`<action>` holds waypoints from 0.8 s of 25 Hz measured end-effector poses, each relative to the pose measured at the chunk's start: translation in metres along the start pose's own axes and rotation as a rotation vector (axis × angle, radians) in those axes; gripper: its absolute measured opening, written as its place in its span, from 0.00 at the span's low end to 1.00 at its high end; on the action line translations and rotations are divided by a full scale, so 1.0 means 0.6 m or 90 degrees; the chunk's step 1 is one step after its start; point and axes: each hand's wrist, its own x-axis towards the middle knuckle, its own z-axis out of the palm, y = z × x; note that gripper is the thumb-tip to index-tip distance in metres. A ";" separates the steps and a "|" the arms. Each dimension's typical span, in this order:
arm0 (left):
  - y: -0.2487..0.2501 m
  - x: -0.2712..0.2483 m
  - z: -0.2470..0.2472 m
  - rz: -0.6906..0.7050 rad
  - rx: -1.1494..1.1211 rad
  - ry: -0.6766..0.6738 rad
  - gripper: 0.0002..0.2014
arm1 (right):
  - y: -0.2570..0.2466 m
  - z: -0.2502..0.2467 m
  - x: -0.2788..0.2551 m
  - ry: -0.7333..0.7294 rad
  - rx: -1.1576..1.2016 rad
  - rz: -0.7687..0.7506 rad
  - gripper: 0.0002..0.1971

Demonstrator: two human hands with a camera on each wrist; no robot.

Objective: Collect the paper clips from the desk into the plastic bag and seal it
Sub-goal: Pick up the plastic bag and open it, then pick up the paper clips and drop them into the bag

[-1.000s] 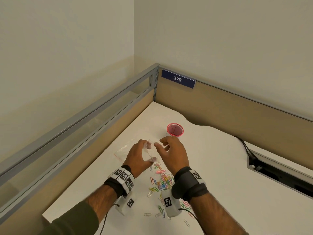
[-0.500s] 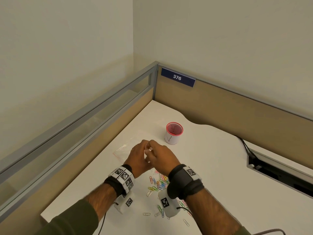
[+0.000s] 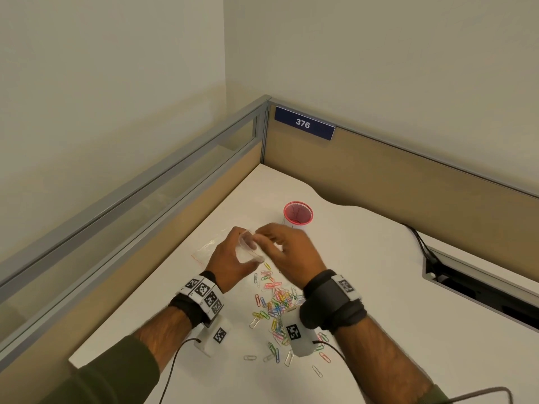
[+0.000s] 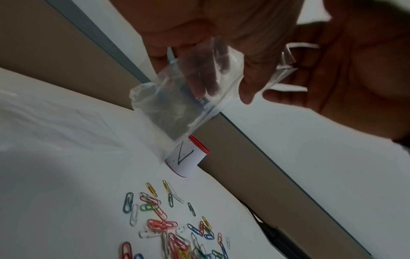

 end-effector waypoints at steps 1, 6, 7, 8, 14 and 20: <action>-0.008 -0.005 -0.006 0.000 -0.016 0.014 0.24 | 0.020 -0.015 -0.006 0.042 0.004 0.009 0.14; -0.022 -0.039 -0.044 0.002 -0.056 0.044 0.24 | 0.233 -0.029 -0.069 -0.023 -0.233 0.337 0.13; -0.024 -0.043 -0.049 0.003 -0.054 0.054 0.24 | 0.268 -0.019 -0.088 -0.059 -0.247 0.409 0.15; -0.028 -0.047 -0.054 0.002 -0.056 0.058 0.24 | 0.294 -0.008 -0.107 -0.087 -0.247 0.467 0.17; -0.034 -0.062 -0.061 -0.001 -0.045 0.064 0.26 | 0.321 0.060 -0.129 -0.138 -0.314 0.487 0.20; -0.030 -0.066 -0.055 -0.014 -0.069 0.084 0.26 | 0.298 0.055 -0.154 -0.103 -0.159 0.397 0.15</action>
